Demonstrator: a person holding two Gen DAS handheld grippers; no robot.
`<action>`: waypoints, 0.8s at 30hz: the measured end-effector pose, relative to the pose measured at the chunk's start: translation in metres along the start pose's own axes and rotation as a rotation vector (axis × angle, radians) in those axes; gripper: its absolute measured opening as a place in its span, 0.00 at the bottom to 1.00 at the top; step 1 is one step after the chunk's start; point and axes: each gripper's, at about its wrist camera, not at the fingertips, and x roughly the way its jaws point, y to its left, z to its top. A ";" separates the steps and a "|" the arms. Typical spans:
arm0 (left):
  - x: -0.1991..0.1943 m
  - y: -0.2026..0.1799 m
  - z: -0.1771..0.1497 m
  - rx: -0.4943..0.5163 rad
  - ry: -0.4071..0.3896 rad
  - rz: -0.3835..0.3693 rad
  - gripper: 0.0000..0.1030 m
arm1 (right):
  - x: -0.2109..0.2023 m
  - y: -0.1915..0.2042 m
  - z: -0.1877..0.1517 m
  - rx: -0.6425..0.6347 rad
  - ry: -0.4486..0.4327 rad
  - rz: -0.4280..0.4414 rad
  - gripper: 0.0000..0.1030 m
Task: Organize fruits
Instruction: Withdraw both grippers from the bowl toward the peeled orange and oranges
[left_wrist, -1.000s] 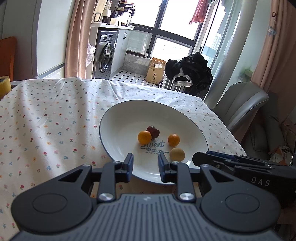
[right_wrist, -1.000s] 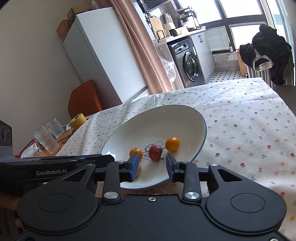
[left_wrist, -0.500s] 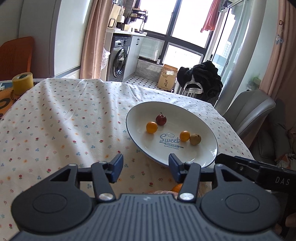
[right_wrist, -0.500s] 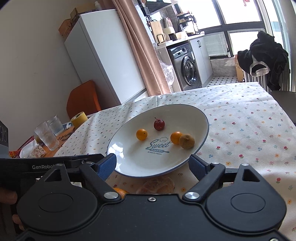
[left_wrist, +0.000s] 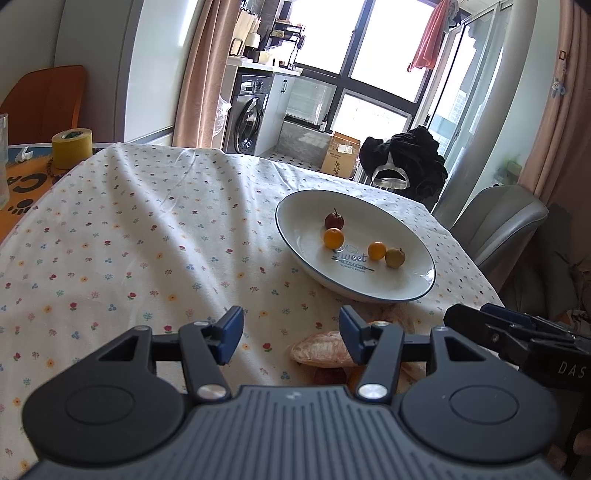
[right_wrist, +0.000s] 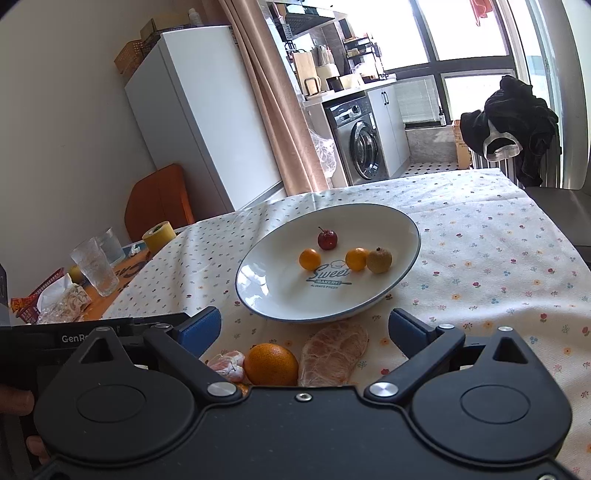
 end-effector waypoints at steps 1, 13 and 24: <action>-0.001 0.000 -0.001 0.000 0.000 -0.002 0.54 | -0.002 0.003 -0.001 -0.018 -0.006 -0.005 0.95; -0.006 -0.003 -0.016 0.001 0.017 -0.034 0.54 | -0.015 0.007 -0.016 -0.053 0.014 0.010 0.95; 0.007 -0.015 -0.019 0.043 0.045 -0.077 0.54 | -0.001 -0.003 -0.027 -0.020 0.095 0.000 0.69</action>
